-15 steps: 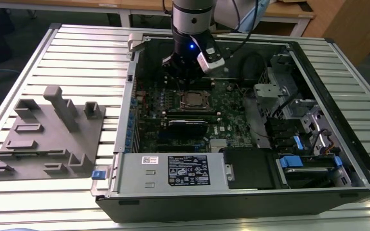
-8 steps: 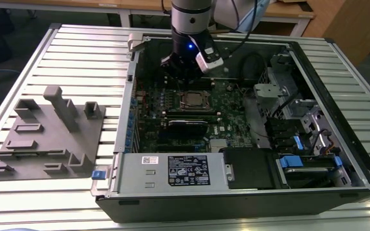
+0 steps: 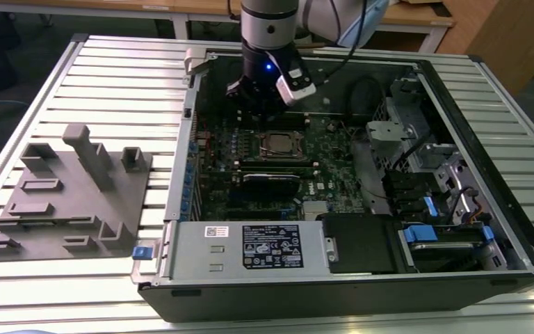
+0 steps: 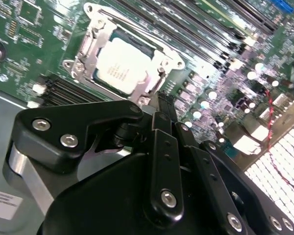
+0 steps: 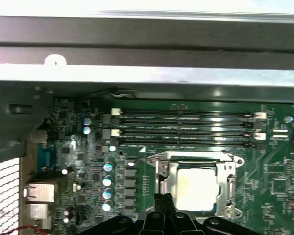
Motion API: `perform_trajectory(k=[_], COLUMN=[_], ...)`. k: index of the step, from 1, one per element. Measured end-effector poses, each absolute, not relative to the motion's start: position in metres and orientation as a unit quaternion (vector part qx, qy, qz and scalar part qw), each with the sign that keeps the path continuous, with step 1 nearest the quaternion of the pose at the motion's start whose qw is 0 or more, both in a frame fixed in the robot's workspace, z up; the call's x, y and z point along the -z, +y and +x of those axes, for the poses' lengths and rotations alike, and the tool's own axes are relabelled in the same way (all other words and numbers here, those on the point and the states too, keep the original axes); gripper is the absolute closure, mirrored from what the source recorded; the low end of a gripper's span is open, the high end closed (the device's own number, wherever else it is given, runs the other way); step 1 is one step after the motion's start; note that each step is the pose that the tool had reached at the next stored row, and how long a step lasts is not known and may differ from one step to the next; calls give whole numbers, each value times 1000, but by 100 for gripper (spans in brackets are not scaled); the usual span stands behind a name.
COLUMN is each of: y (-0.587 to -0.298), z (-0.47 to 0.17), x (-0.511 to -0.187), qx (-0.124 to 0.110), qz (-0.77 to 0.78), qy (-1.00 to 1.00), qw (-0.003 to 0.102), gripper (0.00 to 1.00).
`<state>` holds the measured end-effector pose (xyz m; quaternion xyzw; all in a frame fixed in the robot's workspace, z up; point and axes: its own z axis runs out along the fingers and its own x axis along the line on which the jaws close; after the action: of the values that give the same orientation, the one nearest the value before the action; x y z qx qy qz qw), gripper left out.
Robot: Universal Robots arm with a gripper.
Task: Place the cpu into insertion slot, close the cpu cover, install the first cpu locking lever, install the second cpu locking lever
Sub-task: 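Install the first cpu locking lever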
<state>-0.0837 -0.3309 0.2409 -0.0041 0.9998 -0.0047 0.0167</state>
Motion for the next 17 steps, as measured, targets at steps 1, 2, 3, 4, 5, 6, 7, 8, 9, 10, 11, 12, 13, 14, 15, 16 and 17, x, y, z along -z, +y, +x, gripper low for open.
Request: perform_trajectory(k=[1,2,3,4,5,6,7,8,9,10,11,12,13,14,15,16,17], y=[-331,-331,-331,-331,-331,-331,-331,-331,-331,-331,-331,-331,-331,-331,-331,-331,-331], z=[-86,-88,-91,-93,-94,-95,-95,-95,-95,-95,-95,-95,-95,-95,-95,-95,-95], x=[-241,-241,-241,-241,-241,-241,-241,-241,-241,-241,-241,-241,-242,-243,-243,-244,-245], qx=[5,5,5,5,5,5,5,5,5,5,5,5,5,5,5,5,5], qz=[-4,-4,-4,-4,-4,-4,-4,-4,-4,-4,-4,-4,-4,-4,-4,-4,-4], qy=[1000,1000,1000,1000,1000,1000,1000,1000,1000,1000,1000,1000,1000,1000,1000,1000,1000], qw=[17,17,17,17,17,17,17,17,17,17,17,17,17,17,17,17,17], gripper=[89,89,89,89,89,89,89,89,89,89,89,89,89,89,89,89,89])
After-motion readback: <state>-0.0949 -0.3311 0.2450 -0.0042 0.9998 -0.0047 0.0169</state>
